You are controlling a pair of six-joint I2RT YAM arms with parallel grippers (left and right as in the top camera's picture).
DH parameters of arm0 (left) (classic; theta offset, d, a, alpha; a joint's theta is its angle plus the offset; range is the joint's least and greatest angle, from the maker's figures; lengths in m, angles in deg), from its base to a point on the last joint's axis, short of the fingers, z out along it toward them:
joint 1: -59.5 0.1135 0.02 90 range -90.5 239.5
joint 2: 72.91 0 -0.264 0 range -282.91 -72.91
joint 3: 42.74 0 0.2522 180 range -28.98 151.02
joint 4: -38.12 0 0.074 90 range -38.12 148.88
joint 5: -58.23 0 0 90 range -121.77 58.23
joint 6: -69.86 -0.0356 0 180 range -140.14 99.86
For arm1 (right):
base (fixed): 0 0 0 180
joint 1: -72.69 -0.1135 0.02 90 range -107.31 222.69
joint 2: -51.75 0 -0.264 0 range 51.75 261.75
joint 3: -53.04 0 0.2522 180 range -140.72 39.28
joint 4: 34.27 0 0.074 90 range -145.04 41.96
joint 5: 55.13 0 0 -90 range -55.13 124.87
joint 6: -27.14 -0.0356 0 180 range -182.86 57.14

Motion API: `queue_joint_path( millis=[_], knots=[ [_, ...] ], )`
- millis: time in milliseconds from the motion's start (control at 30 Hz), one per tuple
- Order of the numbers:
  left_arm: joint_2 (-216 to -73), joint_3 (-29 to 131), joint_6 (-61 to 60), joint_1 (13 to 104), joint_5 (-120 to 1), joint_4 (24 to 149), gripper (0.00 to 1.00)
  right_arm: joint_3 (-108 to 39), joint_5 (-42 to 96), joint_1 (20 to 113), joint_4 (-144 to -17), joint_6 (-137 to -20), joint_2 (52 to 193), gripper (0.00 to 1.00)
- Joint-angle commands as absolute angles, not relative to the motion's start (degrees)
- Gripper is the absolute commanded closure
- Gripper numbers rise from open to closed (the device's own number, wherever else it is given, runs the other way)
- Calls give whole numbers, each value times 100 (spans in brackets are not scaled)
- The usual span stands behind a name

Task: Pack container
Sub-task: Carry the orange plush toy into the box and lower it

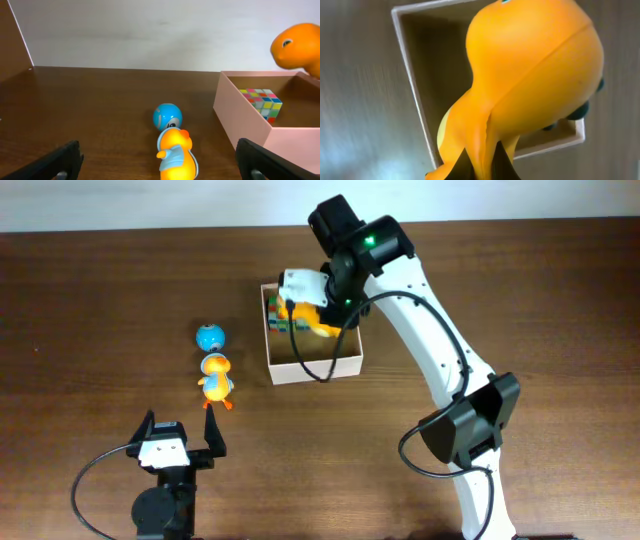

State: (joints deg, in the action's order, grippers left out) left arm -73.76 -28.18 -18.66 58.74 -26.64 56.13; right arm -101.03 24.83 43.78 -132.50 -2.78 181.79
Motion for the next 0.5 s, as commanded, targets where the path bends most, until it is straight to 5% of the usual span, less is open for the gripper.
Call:
queue_joint_path(
  millis=[0, 467],
  knots=[
    [-7325, -2846, -1938, 5848, -2642, 5609, 1, -9915, 1840, 4383, -13215, 1455, 18243, 96],
    [-7325, -2846, -1938, 5848, -2642, 5609, 1, -8604, 1602, 4387, -12107, 1986, 18243, 96]
  ],
)
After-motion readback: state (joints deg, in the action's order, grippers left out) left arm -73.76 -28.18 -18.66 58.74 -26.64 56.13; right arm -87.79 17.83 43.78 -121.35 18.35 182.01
